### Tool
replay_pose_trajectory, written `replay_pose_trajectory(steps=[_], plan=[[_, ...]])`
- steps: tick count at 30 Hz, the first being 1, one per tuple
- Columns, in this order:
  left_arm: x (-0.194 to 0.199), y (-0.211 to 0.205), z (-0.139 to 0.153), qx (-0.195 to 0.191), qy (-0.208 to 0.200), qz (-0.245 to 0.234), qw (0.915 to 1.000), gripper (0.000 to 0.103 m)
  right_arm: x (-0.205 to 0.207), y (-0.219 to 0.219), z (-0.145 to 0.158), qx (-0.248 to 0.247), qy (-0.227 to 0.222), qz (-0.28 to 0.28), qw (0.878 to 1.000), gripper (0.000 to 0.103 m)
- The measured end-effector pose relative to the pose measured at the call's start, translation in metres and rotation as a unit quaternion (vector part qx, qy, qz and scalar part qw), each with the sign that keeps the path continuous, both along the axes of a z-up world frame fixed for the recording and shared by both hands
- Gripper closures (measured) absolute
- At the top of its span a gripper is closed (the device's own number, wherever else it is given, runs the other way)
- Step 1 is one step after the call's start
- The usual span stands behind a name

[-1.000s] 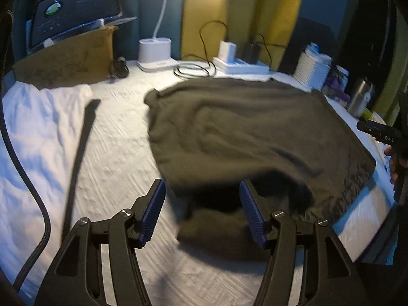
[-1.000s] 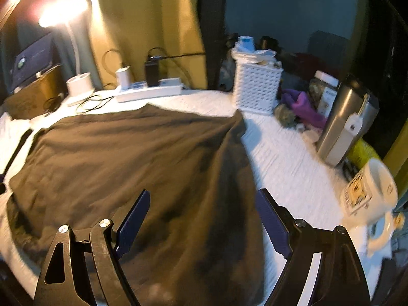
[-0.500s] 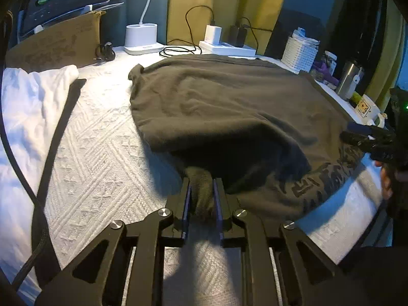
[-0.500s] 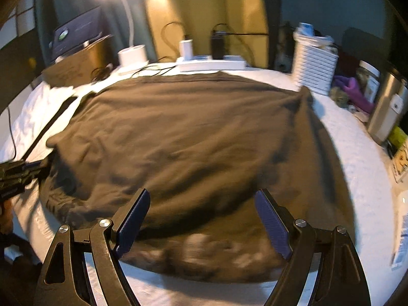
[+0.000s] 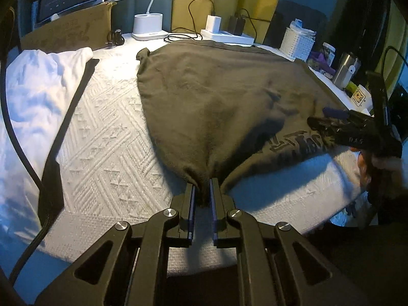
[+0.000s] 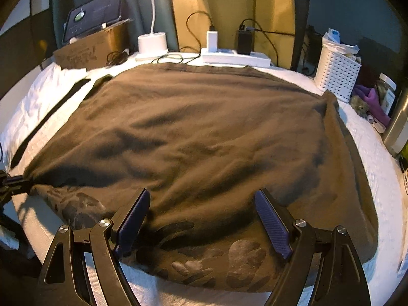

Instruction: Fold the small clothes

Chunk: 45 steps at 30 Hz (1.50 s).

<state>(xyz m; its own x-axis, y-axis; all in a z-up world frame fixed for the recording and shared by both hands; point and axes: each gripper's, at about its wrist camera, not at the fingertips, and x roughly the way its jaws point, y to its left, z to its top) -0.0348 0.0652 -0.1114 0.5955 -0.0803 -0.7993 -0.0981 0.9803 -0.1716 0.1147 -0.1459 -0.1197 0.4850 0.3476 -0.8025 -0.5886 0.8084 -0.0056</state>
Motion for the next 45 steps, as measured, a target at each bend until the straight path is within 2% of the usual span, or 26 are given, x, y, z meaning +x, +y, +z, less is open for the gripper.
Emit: replay_pose_trajectory(steps=[3,6,9,11,14,15,16,18,21,23,24,25,30,32,33,34,36,42,45], plan=[[0.0,0.004,0.006,-0.002,0.0,0.009,1.0,0.093,-0.006,-0.004,-0.006,-0.005,0.0,0.002,1.0,0.017],[0.001,0.015,0.014,-0.023,-0.007,0.023,0.9994,0.093,-0.012,-0.017,-0.001,-0.008,-0.002,-0.005,1.0,0.017],[0.001,0.014,0.015,-0.016,-0.007,0.019,0.9997,0.091,-0.014,-0.048,0.014,-0.003,-0.018,-0.041,0.999,0.017],[0.004,0.013,0.012,-0.005,-0.001,0.026,0.9997,0.085,-0.012,-0.074,0.021,0.0,-0.028,-0.077,0.997,0.017],[0.006,0.017,0.007,-0.012,0.001,0.04,0.9991,0.06,-0.003,-0.121,0.025,0.003,-0.034,-0.143,0.989,0.017],[0.006,0.018,0.007,-0.013,0.0,0.047,0.9988,0.048,0.001,-0.137,0.023,0.002,-0.033,-0.165,0.986,0.017],[0.006,0.02,0.006,-0.013,-0.004,0.053,0.9985,0.041,0.006,-0.151,0.021,0.002,-0.029,-0.186,0.982,0.017],[0.008,0.022,0.004,-0.015,-0.005,0.059,0.9981,0.041,0.012,-0.177,0.014,0.023,-0.019,-0.217,0.976,0.017],[0.01,0.024,-0.002,-0.025,0.002,0.064,0.9976,0.041,0.019,-0.205,0.005,0.079,0.009,-0.243,0.967,0.018],[0.01,0.022,-0.003,-0.028,0.003,0.062,0.9977,0.041,0.018,-0.209,0.006,0.095,0.005,-0.239,0.966,0.025],[0.01,0.021,-0.004,-0.029,0.002,0.061,0.9977,0.041,0.018,-0.209,0.006,0.1,0.009,-0.232,0.967,0.033],[0.011,0.02,-0.004,-0.031,0.001,0.059,0.9978,0.041,0.017,-0.209,0.006,0.107,0.011,-0.229,0.967,0.036],[0.009,0.019,-0.001,-0.025,-0.002,0.057,0.998,0.041,0.015,-0.219,0.015,0.13,0.004,-0.234,0.963,0.038],[0.008,0.02,0.001,-0.022,-0.005,0.06,0.9979,0.041,0.016,-0.225,0.019,0.128,-0.006,-0.244,0.961,0.038],[0.007,0.021,0.002,-0.019,-0.008,0.061,0.9979,0.041,0.017,-0.229,0.022,0.122,-0.014,-0.25,0.96,0.042],[0.007,0.021,0.003,-0.018,-0.01,0.06,0.998,0.041,0.019,-0.231,0.022,0.112,-0.019,-0.254,0.961,0.051],[0.008,0.019,0.004,-0.017,-0.01,0.055,0.9983,0.041,0.025,-0.232,0.017,0.092,-0.014,-0.256,0.962,0.053],[0.01,0.009,0.0,-0.018,-0.004,0.036,0.9992,0.041,0.026,-0.208,0.011,0.085,-0.004,-0.222,0.971,0.061],[0.012,0.006,-0.004,-0.016,0.002,0.029,0.9995,0.041,0.028,-0.196,0.006,0.085,0.003,-0.215,0.973,0.07]])
